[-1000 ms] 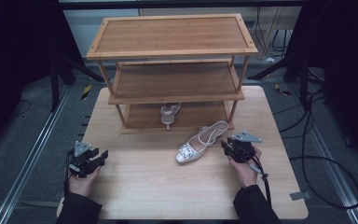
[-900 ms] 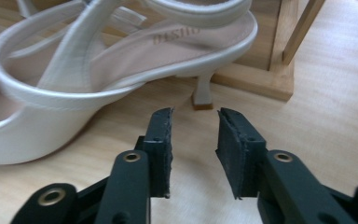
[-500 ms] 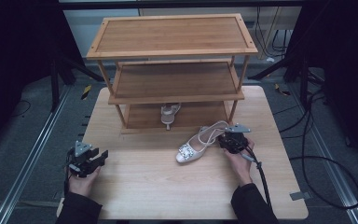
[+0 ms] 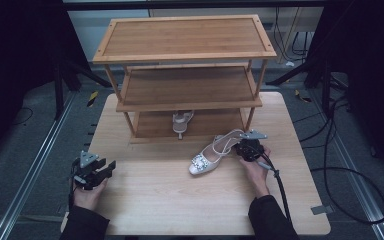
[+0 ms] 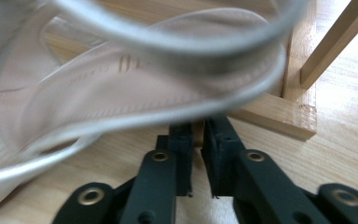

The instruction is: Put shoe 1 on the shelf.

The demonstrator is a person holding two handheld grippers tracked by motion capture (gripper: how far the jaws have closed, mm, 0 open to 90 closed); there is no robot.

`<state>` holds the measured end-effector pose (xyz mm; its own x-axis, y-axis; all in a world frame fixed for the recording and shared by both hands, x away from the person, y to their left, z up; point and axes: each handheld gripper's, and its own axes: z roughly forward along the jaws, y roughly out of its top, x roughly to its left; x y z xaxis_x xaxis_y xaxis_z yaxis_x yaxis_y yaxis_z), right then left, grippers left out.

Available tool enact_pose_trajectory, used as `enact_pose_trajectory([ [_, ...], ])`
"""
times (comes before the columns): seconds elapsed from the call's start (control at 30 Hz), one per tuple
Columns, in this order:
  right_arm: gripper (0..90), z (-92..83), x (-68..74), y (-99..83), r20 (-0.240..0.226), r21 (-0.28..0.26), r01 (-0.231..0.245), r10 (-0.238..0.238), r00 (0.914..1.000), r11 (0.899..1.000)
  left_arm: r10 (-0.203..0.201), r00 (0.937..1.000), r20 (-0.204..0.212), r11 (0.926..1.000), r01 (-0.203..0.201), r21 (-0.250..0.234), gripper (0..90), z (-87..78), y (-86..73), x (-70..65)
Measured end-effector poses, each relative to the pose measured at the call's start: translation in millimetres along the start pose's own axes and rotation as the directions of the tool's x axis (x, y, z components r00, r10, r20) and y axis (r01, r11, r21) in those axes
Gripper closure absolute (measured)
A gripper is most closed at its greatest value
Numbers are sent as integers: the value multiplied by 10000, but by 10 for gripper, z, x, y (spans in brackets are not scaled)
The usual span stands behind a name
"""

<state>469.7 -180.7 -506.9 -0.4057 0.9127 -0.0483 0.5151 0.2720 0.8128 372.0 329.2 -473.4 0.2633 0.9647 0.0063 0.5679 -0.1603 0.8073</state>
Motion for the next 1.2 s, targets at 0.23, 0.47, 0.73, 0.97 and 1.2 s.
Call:
enact_pose_trajectory([
  [0.23,900,-133,153,-10,-911,475,255,-211,9956,9985,-2,10000,6,10000,2,-51,559,-13,2,1],
  [0.47,817,-451,177,12,-832,-500,145,-186,9964,9986,0,10000,-14,9999,-1,-111,563,-22,5,-1],
  [0.73,580,-577,89,171,-49,-1648,-219,214,9998,9861,20,10000,-34,9999,-21,-101,564,-22,6,-4],
  [0.97,548,-611,-86,280,216,-2081,-780,844,9962,9750,41,10000,-31,10000,-41,-63,566,-13,5,-9],
  [1.2,572,-486,-158,332,317,-2015,-1068,1155,9928,9736,-9,10000,-29,10000,9,-68,566,-14,2,5],
])
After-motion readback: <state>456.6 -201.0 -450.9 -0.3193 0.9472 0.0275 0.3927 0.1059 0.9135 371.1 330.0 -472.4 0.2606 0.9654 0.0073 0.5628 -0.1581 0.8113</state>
